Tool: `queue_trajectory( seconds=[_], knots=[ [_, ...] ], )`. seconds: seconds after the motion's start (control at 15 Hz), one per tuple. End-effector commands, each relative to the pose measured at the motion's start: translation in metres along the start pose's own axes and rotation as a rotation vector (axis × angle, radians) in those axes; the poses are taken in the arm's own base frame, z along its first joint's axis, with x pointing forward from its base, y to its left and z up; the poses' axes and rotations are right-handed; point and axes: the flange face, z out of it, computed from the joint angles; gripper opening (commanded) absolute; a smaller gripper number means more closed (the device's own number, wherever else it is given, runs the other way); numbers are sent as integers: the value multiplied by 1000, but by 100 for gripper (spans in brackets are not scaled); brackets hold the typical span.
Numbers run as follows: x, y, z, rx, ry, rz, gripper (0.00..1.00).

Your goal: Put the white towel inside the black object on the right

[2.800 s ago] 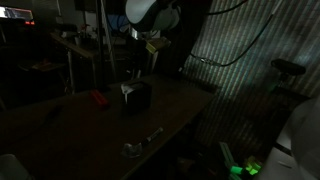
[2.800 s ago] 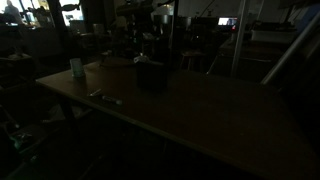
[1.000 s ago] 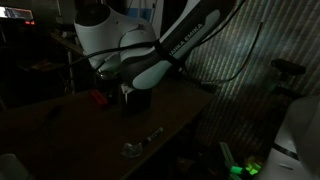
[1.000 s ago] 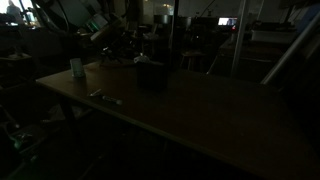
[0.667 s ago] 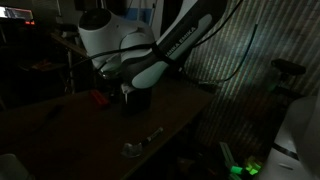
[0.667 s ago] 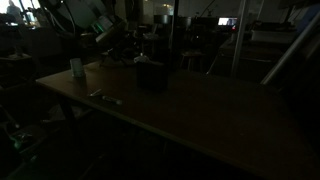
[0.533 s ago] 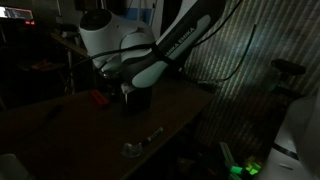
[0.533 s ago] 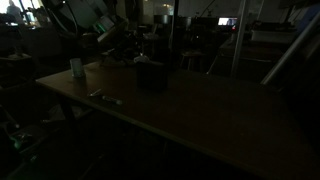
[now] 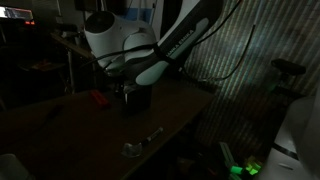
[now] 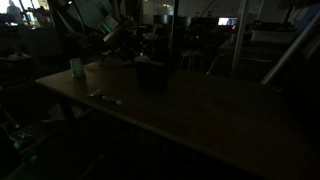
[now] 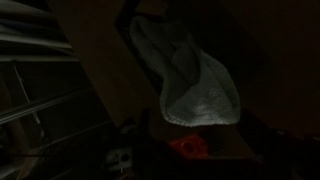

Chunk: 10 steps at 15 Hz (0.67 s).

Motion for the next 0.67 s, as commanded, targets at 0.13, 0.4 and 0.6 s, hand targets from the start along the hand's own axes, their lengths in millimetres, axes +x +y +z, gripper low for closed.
queue_trajectory(
  seconds=[0.13,0.4,0.6],
  knots=[
    [1,11,3,-33,-11,18,42],
    [1,13,4,-31,-20,22,11],
    [-1,20,6,-22,-34,35,0]
  ],
)
